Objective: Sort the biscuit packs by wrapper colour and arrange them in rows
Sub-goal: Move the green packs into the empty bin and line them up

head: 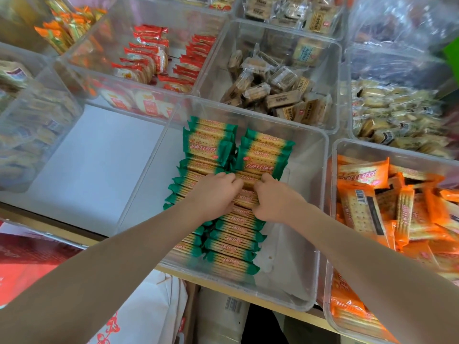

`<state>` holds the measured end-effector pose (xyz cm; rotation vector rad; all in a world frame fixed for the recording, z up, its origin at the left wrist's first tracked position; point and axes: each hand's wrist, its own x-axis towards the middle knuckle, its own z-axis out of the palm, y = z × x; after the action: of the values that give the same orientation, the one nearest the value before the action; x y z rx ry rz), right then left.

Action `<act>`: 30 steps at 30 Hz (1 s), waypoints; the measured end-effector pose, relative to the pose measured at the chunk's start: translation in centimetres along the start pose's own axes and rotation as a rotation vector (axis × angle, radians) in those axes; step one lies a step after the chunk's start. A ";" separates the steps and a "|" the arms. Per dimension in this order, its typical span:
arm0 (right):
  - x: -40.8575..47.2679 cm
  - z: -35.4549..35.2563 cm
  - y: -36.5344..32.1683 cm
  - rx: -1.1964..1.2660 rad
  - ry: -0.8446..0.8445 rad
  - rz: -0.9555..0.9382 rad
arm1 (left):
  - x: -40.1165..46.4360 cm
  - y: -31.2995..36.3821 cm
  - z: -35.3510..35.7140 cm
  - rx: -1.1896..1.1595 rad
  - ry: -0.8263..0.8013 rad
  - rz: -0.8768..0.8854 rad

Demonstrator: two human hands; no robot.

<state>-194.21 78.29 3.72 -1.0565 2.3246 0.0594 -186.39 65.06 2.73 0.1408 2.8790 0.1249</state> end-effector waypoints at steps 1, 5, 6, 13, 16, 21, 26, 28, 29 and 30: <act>0.0 0.0 -0.1 -0.003 0.011 -0.008 | 0.0 0.0 -0.2 -0.002 0.005 -0.002; 0.2 0.1 0.2 -0.041 0.020 -0.043 | 0.3 0.1 -0.2 0.025 -0.001 -0.013; 0.2 0.2 0.2 -0.063 0.021 -0.048 | 0.4 0.3 -0.2 0.037 -0.008 -0.011; 0.4 0.9 -0.5 -0.214 0.153 -0.059 | 1.6 0.6 0.2 0.129 0.010 0.016; 0.2 0.8 -0.5 -0.316 0.203 -0.079 | 1.6 0.3 0.5 0.145 0.017 0.063; -0.4 0.2 0.1 -0.259 0.237 -0.031 | 0.3 -1.6 0.2 0.058 0.107 0.209; -0.4 0.7 0.5 -0.077 0.222 -0.030 | 0.3 -1.6 1.1 -0.021 0.021 0.025; -0.2 1.0 0.4 -0.141 0.161 -0.049 | 0.6 -1.2 1.3 -0.008 0.001 0.005; -0.3 1.0 0.4 -0.150 0.149 -0.055 | 0.7 -1.1 1.2 -0.017 -0.012 0.005; -0.3 0.9 0.5 -0.123 0.153 -0.049 | 0.6 -1.3 1.1 -0.039 -0.018 0.010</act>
<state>-193.95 79.04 3.08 -1.2168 2.4566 0.1069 -186.80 63.93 1.40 0.1486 2.8560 0.1811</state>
